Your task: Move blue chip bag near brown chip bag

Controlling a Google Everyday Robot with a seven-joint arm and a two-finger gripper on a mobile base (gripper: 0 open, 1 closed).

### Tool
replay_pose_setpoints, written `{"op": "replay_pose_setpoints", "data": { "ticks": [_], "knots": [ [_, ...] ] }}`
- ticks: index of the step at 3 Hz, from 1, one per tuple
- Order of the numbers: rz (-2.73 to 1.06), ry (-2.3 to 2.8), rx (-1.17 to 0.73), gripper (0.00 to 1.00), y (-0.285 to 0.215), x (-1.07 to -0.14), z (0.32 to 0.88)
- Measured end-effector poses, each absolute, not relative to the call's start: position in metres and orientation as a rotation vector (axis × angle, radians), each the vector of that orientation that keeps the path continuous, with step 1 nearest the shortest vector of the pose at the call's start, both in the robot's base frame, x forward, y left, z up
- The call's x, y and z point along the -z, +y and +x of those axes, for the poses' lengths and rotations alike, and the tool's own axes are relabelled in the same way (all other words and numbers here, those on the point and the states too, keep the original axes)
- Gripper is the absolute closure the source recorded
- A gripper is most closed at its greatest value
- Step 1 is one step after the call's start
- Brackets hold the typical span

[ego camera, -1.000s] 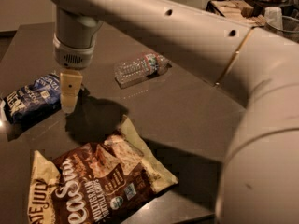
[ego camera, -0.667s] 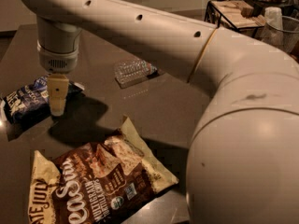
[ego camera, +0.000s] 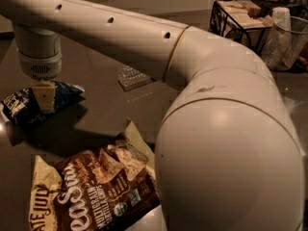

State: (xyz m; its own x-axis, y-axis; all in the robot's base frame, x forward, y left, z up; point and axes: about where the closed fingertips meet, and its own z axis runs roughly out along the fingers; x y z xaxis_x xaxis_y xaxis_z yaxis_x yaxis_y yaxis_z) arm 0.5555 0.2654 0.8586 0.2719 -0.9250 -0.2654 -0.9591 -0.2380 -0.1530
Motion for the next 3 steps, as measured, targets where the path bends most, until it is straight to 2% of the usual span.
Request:
{"op": "replay_pose_setpoints", "data": {
  "ticks": [2, 3],
  "knots": [
    [-2.314, 1.662, -0.248, 0.88, 0.251, -0.887, 0.527],
    [-2.336, 1.639, -0.308, 1.0, 0.226, -0.904, 0.508]
  ]
}}
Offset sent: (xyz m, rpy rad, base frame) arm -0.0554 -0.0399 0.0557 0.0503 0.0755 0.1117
